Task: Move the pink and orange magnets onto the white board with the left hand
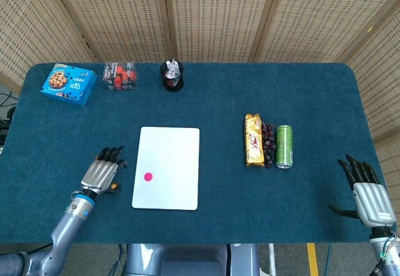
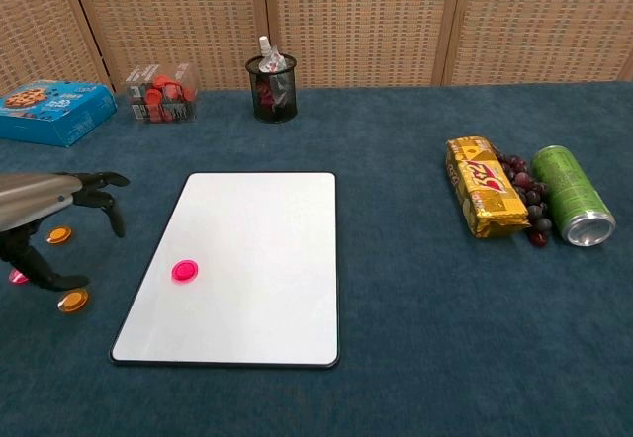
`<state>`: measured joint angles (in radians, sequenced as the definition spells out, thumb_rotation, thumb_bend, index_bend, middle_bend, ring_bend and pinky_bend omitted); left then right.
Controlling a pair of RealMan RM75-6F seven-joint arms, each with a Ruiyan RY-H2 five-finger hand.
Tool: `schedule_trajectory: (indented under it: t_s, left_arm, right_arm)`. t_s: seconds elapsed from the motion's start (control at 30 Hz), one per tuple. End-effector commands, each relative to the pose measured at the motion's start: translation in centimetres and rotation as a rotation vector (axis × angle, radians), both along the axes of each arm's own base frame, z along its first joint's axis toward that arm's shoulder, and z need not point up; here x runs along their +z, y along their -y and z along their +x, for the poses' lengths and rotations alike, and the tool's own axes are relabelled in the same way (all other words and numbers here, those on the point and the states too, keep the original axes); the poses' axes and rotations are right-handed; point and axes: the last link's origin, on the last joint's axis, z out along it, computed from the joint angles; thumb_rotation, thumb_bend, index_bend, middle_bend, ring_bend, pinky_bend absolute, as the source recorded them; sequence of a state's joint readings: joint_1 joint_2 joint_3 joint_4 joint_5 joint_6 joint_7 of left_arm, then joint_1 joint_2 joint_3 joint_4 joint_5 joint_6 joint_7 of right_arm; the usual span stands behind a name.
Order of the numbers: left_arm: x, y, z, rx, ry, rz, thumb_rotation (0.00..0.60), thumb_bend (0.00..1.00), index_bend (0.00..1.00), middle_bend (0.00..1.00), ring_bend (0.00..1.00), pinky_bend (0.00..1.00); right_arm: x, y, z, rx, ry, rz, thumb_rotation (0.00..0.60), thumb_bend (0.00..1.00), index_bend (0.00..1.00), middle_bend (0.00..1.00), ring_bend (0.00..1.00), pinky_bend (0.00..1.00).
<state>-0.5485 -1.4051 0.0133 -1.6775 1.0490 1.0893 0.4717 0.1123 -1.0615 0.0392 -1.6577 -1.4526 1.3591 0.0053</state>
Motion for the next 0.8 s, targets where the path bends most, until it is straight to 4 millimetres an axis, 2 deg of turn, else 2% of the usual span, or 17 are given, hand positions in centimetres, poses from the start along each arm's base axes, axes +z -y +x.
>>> schedule_trajectory:
  t_s: [0.03,0.23,0.5,0.8]
  left_arm:
    - [1.7,1.4,-3.9,0.018,-0.017,0.010,0.600,0.28,0.32,0.00,0.00,0.00]
    - [1.6,1.9,-5.1,-0.009,-0.012,-0.004,0.600,0.28,0.32,0.00,0.00,0.00]
    - [0.1,1.9,-5.0,-0.023,-0.023,-0.029,0.600,0.29,0.33,0.00,0.00,0.00]
    - [-0.8,1.6,-4.7,-0.026,-0.032,-0.029,0.600,0.29,0.34,0.00,0.00,0.00]
  right_arm:
    - [0.0,0.0,0.0,0.000,-0.004,0.001,0.600,0.10,0.05,0.00,0.00,0.00]
    - [0.0,-0.1,0.1,0.000,-0.009,-0.003,0.600,0.10,0.05,0.00,0.00,0.00]
    - [0.0,0.0,0.0,-0.004,-0.007,-0.002,0.600,0.10,0.05,0.00,0.00,0.00]
    - [0.0,0.0,0.0,-0.006,-0.002,0.001,0.600,0.10,0.05,0.00,0.00,0.00]
